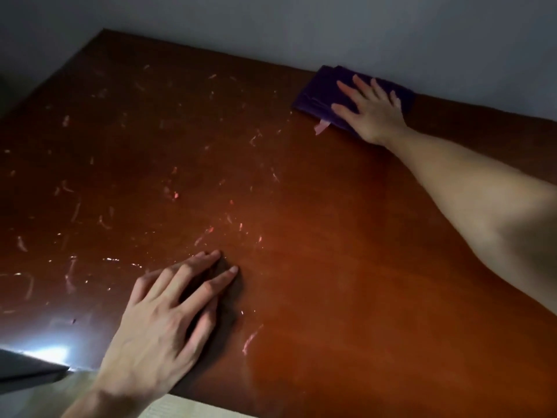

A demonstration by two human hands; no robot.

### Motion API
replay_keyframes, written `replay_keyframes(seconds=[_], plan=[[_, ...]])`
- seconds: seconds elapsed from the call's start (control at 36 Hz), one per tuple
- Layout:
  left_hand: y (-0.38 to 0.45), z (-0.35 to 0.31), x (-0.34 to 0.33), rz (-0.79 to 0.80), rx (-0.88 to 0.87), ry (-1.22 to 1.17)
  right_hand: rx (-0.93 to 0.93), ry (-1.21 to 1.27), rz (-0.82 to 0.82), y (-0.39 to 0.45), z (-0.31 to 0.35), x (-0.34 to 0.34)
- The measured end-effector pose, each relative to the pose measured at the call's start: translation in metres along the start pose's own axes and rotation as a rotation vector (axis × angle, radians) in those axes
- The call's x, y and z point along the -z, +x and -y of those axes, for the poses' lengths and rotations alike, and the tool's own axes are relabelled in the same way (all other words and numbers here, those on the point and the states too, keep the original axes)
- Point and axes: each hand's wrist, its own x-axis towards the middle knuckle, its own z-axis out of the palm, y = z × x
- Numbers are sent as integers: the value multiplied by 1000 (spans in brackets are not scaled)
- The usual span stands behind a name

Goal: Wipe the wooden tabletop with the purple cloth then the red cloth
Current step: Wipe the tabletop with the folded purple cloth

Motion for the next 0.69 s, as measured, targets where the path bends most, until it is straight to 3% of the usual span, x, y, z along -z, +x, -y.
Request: replay_keyframes(seconds=[0.25, 0.69], plan=[[-3, 0, -1, -107, 63, -41, -170, 14, 8, -63, 51, -20], [-15, 13, 18, -335, 33, -192, 115, -36, -73, -356, 220, -83]])
